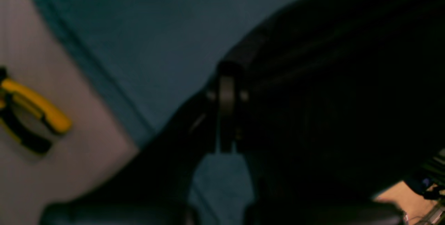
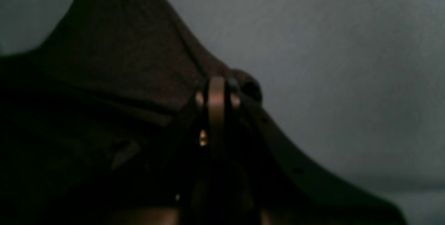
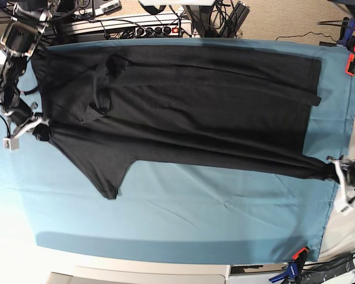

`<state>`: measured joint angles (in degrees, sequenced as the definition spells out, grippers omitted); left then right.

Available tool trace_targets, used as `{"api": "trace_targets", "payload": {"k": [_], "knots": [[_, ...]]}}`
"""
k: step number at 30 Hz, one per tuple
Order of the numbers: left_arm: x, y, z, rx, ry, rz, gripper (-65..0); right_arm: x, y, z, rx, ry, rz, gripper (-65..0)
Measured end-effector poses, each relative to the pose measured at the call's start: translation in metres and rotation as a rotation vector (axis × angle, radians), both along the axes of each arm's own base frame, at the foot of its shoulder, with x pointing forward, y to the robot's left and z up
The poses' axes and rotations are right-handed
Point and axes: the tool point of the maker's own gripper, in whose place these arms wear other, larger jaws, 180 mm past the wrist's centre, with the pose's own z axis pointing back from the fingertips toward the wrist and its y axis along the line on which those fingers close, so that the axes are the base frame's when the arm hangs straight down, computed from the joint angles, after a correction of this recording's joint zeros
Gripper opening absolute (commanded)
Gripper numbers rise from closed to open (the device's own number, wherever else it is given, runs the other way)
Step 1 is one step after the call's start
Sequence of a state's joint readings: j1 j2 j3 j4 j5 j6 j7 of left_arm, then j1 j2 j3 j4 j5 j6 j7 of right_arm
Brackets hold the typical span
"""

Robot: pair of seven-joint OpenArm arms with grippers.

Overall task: Fold the T-shirt properly
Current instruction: 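Lift both hem corners and pull them toward the shoulder edge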

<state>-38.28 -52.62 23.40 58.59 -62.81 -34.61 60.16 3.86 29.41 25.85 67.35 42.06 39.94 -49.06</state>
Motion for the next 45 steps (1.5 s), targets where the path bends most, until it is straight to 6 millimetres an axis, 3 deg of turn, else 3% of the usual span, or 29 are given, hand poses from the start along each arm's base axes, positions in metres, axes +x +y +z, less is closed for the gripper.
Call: {"api": "trace_targets", "payload": {"k": [7, 21, 26, 34, 45], "knots": [[-0.012, 0.007, 0.002, -0.026, 0.04, 0.016, -65.0, -0.01, -0.014, 0.004, -0.052, 0.027, 0.006, -65.0], [-0.064, 0.006, -0.043, -0.041, 0.211, -0.008, -65.0, -0.02, -0.024, 0.002, -0.086, 0.089, 0.02, -65.0], [-0.072, 0.007, -0.05, -0.038, 0.236, -0.009, -65.0, -0.024, -0.02, 0.001, -0.049, 0.099, 0.027, -65.0], [-0.074, 0.007, -0.051, -0.033, 0.246, -0.011, -65.0, -0.055, -0.02, -0.023, -0.045, 0.179, 0.028, -65.0], [-0.087, 0.001, -0.05, -0.07, 0.323, -0.029, -65.0, -0.058, -0.02, -0.025, -0.043, 0.182, 0.027, -65.0]]}}
